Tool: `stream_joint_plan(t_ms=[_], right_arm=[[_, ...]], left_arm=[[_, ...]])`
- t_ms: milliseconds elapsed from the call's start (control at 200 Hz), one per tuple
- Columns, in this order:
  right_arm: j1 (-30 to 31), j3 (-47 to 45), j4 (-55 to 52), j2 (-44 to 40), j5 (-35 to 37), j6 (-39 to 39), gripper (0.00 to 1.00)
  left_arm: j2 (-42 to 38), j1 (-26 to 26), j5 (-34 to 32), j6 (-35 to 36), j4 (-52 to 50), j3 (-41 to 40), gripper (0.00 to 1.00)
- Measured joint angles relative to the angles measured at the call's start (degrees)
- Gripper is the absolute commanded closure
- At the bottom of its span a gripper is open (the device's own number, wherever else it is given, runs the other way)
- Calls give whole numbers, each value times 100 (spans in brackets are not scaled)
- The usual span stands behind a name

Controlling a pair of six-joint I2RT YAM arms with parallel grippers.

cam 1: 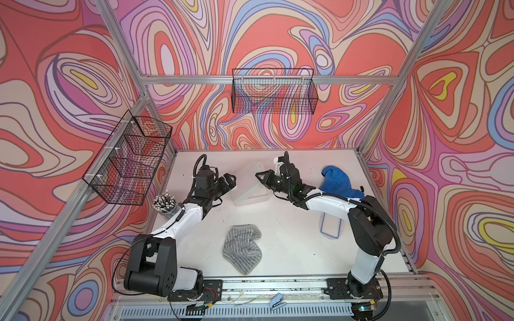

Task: Wipe the insides of the lunch boxes
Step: Open the lid of the lunch box, then place the lid at the center of the board.

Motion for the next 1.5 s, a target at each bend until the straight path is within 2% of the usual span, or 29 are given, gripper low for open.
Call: stream_joint_plan(t_ms=[346, 791, 992, 1237, 1392, 1502], right_arm=[[299, 586, -590, 0, 131, -782, 98], [835, 1320, -1427, -13, 496, -2035, 98], [962, 1202, -2240, -658, 883, -2697, 100], [1329, 1182, -3254, -1919, 1884, -3405, 100], [1604, 1182, -4054, -2382, 2382, -3554, 100], [1849, 1211, -4859, -2522, 3117, -3585, 100]], left_arm=[[-511, 136, -466, 48, -610, -63, 7], [-796, 485, -861, 4, -1110, -348, 4], [-872, 520, -898, 20, -1167, -356, 5], [-870, 520, -951, 225, -1412, -354, 7], [-844, 520, -986, 332, -1484, -326, 8], [-713, 514, -986, 372, -1506, -260, 8]])
